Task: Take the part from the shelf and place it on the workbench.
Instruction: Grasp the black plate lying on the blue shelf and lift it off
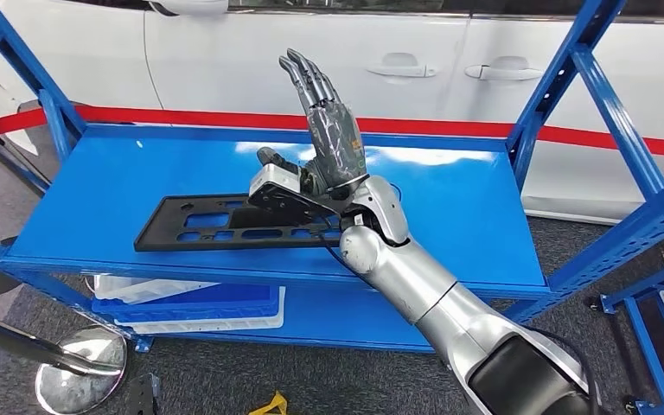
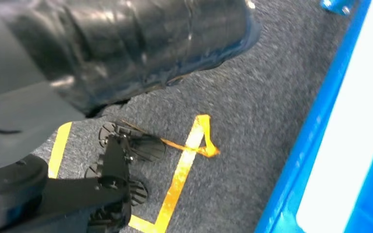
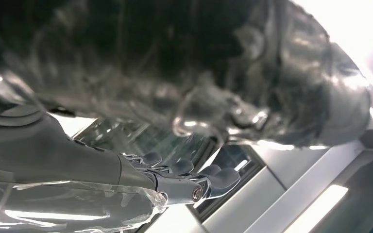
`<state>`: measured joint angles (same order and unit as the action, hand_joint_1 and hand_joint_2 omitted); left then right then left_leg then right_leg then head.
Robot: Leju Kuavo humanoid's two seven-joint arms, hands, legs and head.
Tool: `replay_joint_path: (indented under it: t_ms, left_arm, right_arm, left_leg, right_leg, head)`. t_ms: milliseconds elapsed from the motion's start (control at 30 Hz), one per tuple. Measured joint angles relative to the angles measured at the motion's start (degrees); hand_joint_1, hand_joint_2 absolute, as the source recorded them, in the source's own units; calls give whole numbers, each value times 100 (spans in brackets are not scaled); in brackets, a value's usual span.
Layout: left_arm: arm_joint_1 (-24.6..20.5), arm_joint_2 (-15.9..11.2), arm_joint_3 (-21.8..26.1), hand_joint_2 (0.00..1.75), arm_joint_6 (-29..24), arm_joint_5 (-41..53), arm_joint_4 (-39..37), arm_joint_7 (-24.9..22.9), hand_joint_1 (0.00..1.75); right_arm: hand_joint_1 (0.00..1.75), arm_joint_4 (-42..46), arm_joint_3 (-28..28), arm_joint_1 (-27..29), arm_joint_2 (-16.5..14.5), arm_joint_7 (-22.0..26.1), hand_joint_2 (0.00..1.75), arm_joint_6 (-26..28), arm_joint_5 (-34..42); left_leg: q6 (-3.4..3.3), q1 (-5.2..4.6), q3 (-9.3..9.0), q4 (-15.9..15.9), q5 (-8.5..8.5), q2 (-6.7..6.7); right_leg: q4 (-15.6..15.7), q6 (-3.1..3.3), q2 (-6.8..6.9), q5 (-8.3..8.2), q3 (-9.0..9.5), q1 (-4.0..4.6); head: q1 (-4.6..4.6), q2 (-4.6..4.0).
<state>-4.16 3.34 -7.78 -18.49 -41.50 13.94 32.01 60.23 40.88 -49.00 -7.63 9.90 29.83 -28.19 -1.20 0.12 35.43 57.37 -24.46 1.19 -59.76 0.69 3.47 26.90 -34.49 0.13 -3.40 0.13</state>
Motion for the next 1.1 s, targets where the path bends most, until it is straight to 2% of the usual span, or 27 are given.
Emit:
replay_joint_path:
  t_ms: [67,133,167,200,233,267,333,367,400,467,533,600,633,667,700,733,800,867,933,1000,1033,1100]
  left_arm:
    - [-2,0,0,0,13,6,-1,-5,0]
    - [-14,-7,0,0,33,14,-2,-14,0]
    - [-13,-10,-1,0,43,16,-2,-23,0]
    - [-8,-12,-1,0,51,18,-3,-36,0]
    - [-3,-12,-2,0,57,18,-3,-51,0]
    - [2,-11,-2,0,63,20,-4,-64,0]
    - [-3,-11,-2,0,73,27,-5,-82,0]
    - [-7,-14,-2,0,77,31,-5,-89,0]
    - [-7,-18,-2,0,79,33,-6,-95,0]
    - [11,-31,-2,0,80,34,-9,-105,0]
    - [22,-40,-3,0,71,25,-13,-112,0]
    - [11,-40,-4,0,60,1,-13,-116,0]
    - [5,-37,-4,0,56,-19,-13,-119,0]
    - [6,-36,-4,0,53,-37,-13,-122,0]
    - [7,-35,-4,0,50,-56,-13,-128,0]
    - [10,-34,-4,0,46,-74,-13,-136,0]
    - [10,-35,-4,0,33,-92,-13,-152,0]
    - [2,-35,-4,0,17,-95,-14,-164,0]
    - [-2,-34,-4,0,3,-101,-15,-181,0]
    - [1,-28,-4,0,-11,-115,-15,-197,0]
    - [0,-22,-4,0,-21,-130,-15,-201,0]
    - [-8,-11,-4,0,-44,-168,-15,-202,0]
  right_arm:
    - [0,7,1,-9,7,13,0,-13,24]
    - [0,7,2,17,29,17,0,-18,37]
    - [0,7,2,43,44,13,0,-20,47]
    - [0,7,2,64,58,10,0,-23,59]
    - [0,7,2,75,67,9,0,-27,75]
    - [0,7,2,78,74,10,0,-31,93]
    - [0,9,2,75,85,20,0,-60,133]
    - [0,10,2,80,90,24,0,-91,157]
    - [0,13,2,90,95,25,0,-123,185]
    - [0,34,2,122,97,25,0,-164,226]
    - [0,99,2,178,95,16,0,-148,231]
    - [0,195,2,291,95,9,0,-141,261]
    - [0,247,2,379,95,11,0,-182,330]
    - [0,299,2,484,96,14,0,-258,438]
    - [0,353,2,597,97,17,0,-351,574]
    - [0,406,2,701,98,18,0,-435,704]
    - [0,506,2,845,98,21,0,-522,880]
    - [0,587,2,902,101,24,87,-549,944]
    - [0,642,2,941,103,6,175,-594,957]
    - [0,691,2,984,108,-83,175,-628,854]
    - [0,715,3,998,115,-164,175,-626,731]
    - [0,752,28,1032,143,-412,175,-596,301]
  left_leg:
    - [-57,33,-49,-53,25,-83]
    - [-84,34,-51,-49,27,-187]
    - [-85,35,-51,-42,23,-253]
    - [-81,36,-51,-29,18,-320]
    - [-72,40,-51,-11,10,-389]
    - [-55,46,-48,15,-5,-458]
    - [0,50,-9,87,-41,-580]
    - [34,57,21,116,-51,-630]
    - [65,67,47,127,-49,-678]
    - [123,92,77,121,-43,-720]
    - [171,83,171,293,-170,-526]
    - [213,75,460,891,-486,-262]
    - [228,80,645,1274,-642,-203]
    - [236,83,784,1563,-726,-179]
    - [236,83,839,1679,-716,-171]
    - [227,83,776,1557,-600,-167]
    - [179,74,392,804,-246,-147]
    - [122,37,68,193,-76,-123]
    - [85,2,2,83,-88,-126]
    - [33,27,-34,32,-63,-133]
    - [-1,41,-58,-1,-49,-132]
    - [-55,51,-88,-36,-40,-130]
  right_leg:
    - [-462,-45,-185,261,-205,-17]
    - [-1214,-63,-301,560,-584,-29]
    - [-1461,-71,-313,602,-722,-38]
    - [-1502,-76,-320,535,-766,-50]
    - [-1327,-79,-335,373,-703,-64]
    - [-976,-80,-394,154,-550,-86]
    - [-321,-74,-625,-96,-247,-131]
    - [-147,-68,-709,-130,-165,-137]
    - [-100,-52,-743,-107,-144,-130]
    - [-69,3,-659,-129,-132,-117]
    - [-28,67,-581,-154,-110,-130]
    - [-8,111,-503,-156,-97,-120]
    - [-8,126,-464,-150,-95,-109]
    - [-8,134,-432,-144,-94,-101]
    - [-9,139,-404,-139,-93,-96]
    - [-10,140,-386,-136,-91,-93]
    - [-9,128,-367,-125,-80,-88]
    - [-10,95,-359,-115,-81,-73]
    - [3,44,-351,-114,-78,-66]
    - [-20,-20,-347,-76,-75,-65]
    - [-125,-47,-348,0,-116,-62]
    - [-672,-79,-352,296,-367,-65]
  head:
    - [14,0]
    - [21,0]
    - [21,0]
    - [21,0]
    - [21,0]
    - [22,0]
    - [15,0]
    - [15,0]
    - [14,0]
    - [17,0]
    - [-8,0]
    - [-34,0]
    - [-39,0]
    - [-40,0]
    - [-40,0]
    - [-40,0]
    - [-40,0]
    - [-39,0]
    - [-36,0]
    - [-29,0]
    - [-25,0]
    - [-18,0]
